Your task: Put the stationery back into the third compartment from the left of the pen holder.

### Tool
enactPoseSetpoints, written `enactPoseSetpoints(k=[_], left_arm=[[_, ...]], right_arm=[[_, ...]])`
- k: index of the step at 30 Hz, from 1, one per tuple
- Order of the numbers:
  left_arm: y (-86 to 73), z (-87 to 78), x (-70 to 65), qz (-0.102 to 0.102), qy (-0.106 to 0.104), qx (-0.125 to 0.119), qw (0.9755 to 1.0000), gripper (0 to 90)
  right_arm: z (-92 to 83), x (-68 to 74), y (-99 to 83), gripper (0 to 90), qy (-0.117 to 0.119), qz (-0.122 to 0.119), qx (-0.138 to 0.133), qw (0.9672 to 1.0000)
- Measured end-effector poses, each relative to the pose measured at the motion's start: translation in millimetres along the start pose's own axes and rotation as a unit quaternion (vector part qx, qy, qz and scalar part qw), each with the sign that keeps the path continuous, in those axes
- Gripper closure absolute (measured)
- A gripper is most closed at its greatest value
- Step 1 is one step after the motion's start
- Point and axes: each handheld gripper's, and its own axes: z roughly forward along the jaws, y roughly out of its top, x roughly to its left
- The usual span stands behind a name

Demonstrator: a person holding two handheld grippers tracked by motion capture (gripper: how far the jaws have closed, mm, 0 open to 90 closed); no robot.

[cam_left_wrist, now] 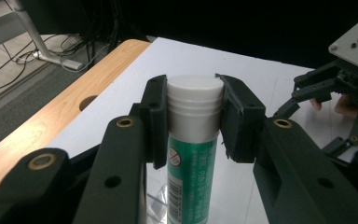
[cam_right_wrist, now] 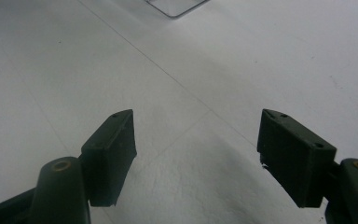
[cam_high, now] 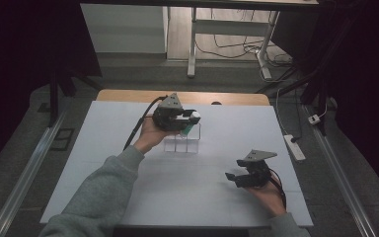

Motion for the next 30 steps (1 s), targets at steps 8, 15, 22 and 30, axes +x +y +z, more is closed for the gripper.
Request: enactPoseSetpoints(k=[8,15,22,30], left_arm=[[0.1,20.8,3.3,-0.002,0.005,0.010,0.9999,64.7],[-2.8,33.1,7.4,-0.008,0.008,0.005,0.9999,64.6],[-4.7,37.3,8.7,-0.014,0.007,0.003,0.9999,64.6],[-5.4,38.9,7.8,-0.013,0.009,0.008,0.9998,64.0]], right_arm=[[0.1,-0.5,-0.2,27.6,0.001,-0.002,0.002,1.0000],[0.0,-0.5,-0.3,27.6,0.002,-0.002,0.003,1.0000],[0.8,-0.6,-0.4,27.6,0.003,-0.003,0.006,1.0000],[1.8,0.0,-0.5,27.6,0.003,-0.005,0.009,0.9999]])
